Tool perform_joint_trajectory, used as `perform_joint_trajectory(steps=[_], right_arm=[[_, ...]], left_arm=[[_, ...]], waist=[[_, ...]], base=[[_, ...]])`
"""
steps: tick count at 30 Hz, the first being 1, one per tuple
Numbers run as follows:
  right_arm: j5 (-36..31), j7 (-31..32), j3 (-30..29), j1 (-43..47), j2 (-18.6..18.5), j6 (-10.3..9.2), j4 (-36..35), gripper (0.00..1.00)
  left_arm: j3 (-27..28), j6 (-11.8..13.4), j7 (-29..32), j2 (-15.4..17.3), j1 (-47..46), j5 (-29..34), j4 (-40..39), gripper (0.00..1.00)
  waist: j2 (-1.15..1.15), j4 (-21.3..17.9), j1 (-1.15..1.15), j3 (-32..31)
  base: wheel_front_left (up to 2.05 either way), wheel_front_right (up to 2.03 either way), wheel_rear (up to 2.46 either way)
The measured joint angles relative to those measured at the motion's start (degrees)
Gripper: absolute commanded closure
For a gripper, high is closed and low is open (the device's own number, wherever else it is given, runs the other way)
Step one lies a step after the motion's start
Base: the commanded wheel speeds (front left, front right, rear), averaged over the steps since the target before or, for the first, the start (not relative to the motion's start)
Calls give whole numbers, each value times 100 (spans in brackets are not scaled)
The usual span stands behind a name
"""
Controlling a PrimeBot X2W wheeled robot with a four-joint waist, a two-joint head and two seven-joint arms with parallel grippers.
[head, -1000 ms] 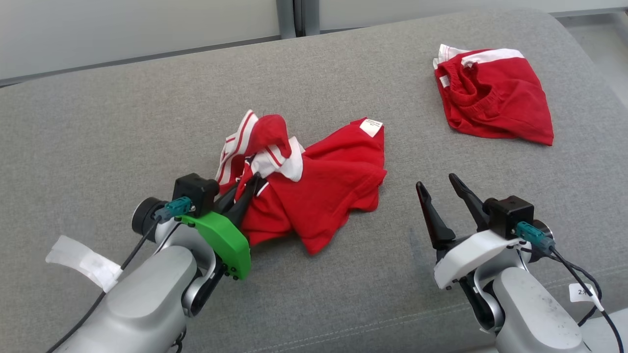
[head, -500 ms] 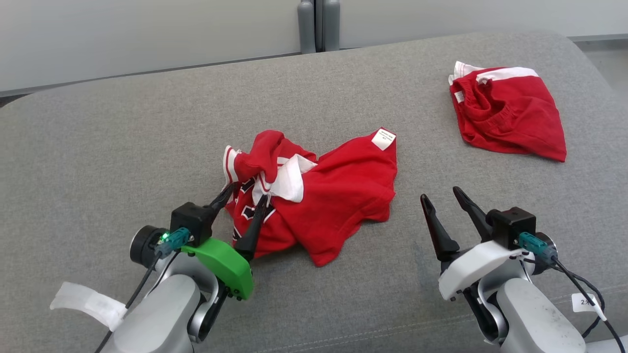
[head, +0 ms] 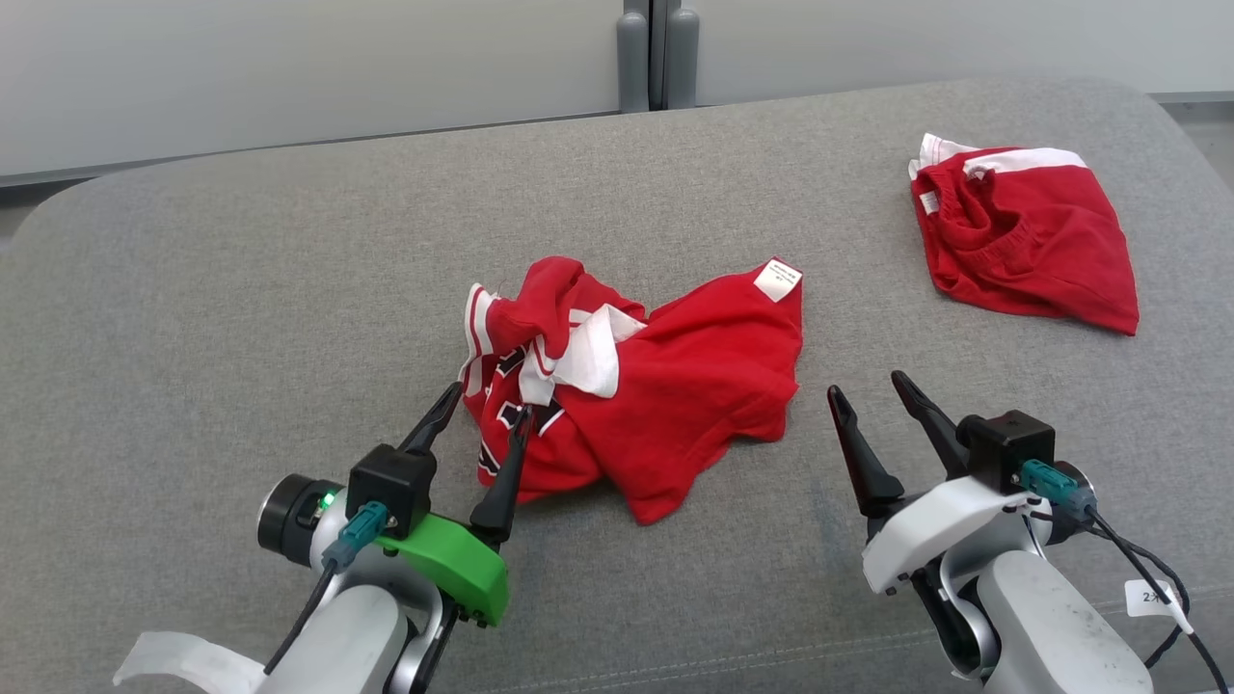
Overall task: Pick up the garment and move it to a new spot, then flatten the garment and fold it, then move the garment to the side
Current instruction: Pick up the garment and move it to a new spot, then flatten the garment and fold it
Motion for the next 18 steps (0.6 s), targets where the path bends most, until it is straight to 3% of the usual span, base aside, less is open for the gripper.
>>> perform_joint_trajectory(steps=[18], right_arm=[[16,-1,9,-43,62,0,4,0]], left_arm=[[-80,26,-1,-216,-319,566,535,0]], waist=[[0,-314,0,103]], base=[[0,0,0]])
